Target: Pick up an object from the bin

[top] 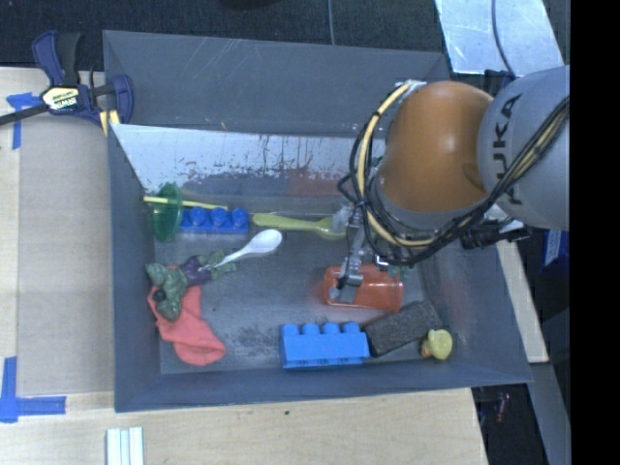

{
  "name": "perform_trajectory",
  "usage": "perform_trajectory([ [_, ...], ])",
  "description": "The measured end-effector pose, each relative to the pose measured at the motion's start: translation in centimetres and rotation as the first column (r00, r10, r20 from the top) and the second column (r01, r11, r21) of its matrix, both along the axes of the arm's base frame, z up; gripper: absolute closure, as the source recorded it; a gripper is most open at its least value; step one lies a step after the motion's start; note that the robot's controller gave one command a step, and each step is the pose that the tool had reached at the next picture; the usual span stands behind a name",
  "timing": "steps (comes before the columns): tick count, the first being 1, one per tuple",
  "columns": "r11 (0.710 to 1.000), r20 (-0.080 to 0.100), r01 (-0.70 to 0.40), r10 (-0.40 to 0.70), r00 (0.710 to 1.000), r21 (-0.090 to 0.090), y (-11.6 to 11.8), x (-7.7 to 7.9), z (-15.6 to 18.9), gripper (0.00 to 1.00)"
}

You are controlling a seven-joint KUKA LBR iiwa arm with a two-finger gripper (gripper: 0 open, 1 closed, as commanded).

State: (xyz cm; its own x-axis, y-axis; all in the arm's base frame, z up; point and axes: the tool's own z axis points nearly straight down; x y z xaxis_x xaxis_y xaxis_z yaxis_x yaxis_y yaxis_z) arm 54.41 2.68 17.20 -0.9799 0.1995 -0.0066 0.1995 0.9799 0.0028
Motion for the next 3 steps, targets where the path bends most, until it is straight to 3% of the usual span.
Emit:
perform_trajectory([
  [1, 0.997, 0.013, -0.079, 0.079, 0.997, -0.001, -0.8, 1.6, -3.2, 0.0],
  [2, 0.997, 0.002, -0.072, 0.072, 0.997, -0.001, -1.9, 0.8, -5.3, 0.0],
  [3, 0.984, 0.007, -0.179, 0.179, 0.984, -0.002, -4.9, -1.5, -7.7, 0.0],
])
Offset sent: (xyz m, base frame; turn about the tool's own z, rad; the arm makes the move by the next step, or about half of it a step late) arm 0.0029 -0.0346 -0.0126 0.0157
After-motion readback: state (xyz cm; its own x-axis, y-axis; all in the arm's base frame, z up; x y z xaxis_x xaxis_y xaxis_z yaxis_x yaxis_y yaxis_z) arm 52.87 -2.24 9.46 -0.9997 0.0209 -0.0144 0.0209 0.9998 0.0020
